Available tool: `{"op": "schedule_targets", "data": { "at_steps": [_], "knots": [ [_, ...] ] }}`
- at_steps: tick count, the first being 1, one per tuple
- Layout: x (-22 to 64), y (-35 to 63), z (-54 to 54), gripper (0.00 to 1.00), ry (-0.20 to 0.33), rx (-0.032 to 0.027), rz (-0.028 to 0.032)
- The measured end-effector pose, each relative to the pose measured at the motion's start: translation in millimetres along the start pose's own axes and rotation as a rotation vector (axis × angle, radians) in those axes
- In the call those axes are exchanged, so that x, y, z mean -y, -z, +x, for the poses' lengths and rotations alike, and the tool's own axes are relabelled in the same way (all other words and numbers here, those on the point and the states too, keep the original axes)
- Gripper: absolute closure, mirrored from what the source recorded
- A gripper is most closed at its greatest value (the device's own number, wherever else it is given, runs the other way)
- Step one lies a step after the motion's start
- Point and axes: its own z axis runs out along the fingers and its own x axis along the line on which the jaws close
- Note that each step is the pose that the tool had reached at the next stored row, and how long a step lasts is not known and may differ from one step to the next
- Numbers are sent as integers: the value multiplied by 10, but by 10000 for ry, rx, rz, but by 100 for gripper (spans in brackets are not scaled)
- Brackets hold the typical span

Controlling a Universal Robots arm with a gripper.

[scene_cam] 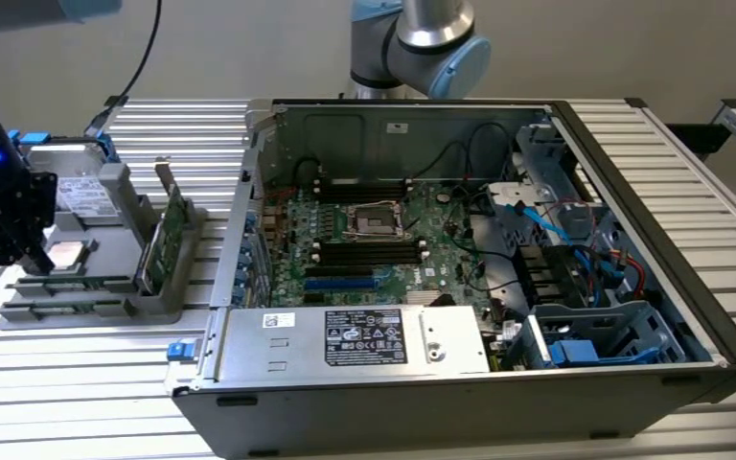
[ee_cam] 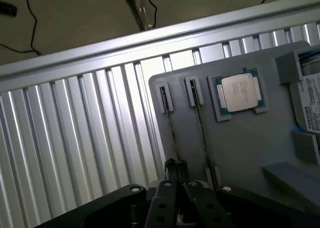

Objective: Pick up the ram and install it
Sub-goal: 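Pick up the ram and move it above insertion slot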

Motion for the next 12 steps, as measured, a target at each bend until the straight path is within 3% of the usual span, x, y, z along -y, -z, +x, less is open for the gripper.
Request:
{"op": "schedule_targets", "data": {
  "at_steps": [6,12],
  "knots": [
    [1,-21,-1,90,1093,31,39],
    [1,-33,-2,90,2163,98,69]
  ]
}}
